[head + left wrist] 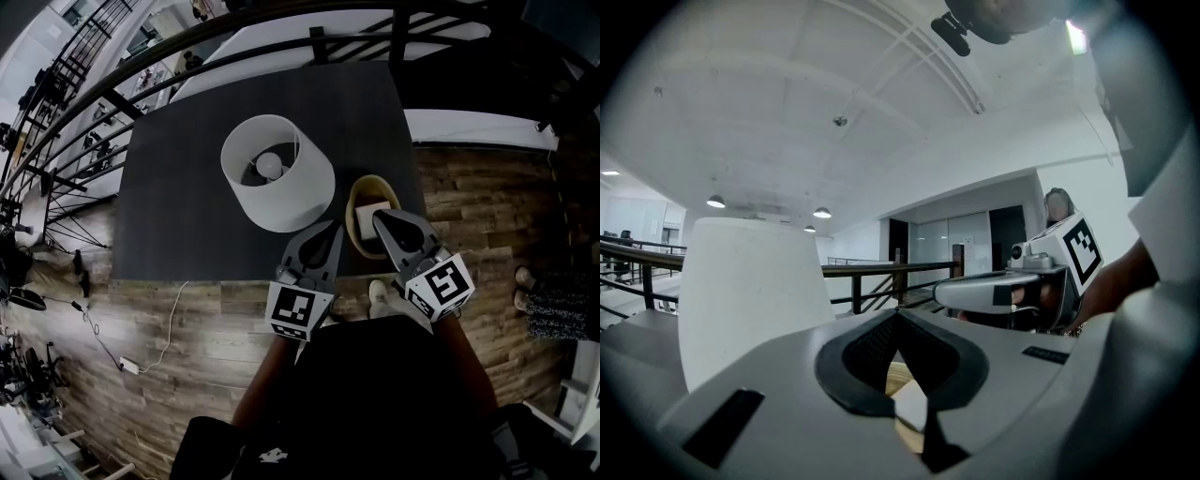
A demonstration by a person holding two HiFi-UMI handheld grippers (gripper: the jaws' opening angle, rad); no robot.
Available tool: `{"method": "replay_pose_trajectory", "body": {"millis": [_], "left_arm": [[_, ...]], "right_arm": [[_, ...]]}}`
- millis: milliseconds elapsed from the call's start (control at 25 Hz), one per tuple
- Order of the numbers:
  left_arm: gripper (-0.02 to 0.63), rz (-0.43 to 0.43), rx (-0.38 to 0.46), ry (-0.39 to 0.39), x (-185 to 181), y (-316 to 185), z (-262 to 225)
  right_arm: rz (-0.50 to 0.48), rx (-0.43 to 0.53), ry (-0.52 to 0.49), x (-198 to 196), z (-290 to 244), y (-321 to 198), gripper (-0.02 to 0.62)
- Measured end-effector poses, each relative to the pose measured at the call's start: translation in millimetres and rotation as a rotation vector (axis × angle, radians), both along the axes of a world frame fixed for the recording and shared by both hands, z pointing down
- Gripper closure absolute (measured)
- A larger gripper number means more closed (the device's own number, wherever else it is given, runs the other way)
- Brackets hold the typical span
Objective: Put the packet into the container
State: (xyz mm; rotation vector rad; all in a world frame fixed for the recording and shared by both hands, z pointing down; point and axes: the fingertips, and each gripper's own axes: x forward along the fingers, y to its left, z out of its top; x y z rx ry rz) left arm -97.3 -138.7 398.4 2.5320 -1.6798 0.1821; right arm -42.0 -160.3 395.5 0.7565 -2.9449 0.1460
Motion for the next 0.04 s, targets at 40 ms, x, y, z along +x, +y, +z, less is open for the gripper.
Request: {"method": "replay_pose_trajectory", "body": {"millis": [40], "left_arm": [[0.598, 0.004, 0.0, -0.001, 1.3, 0.8, 0.7]], "right_arm": [[0.001, -0.003, -0.002, 0.3, 0.4, 0.5, 0.591]]}}
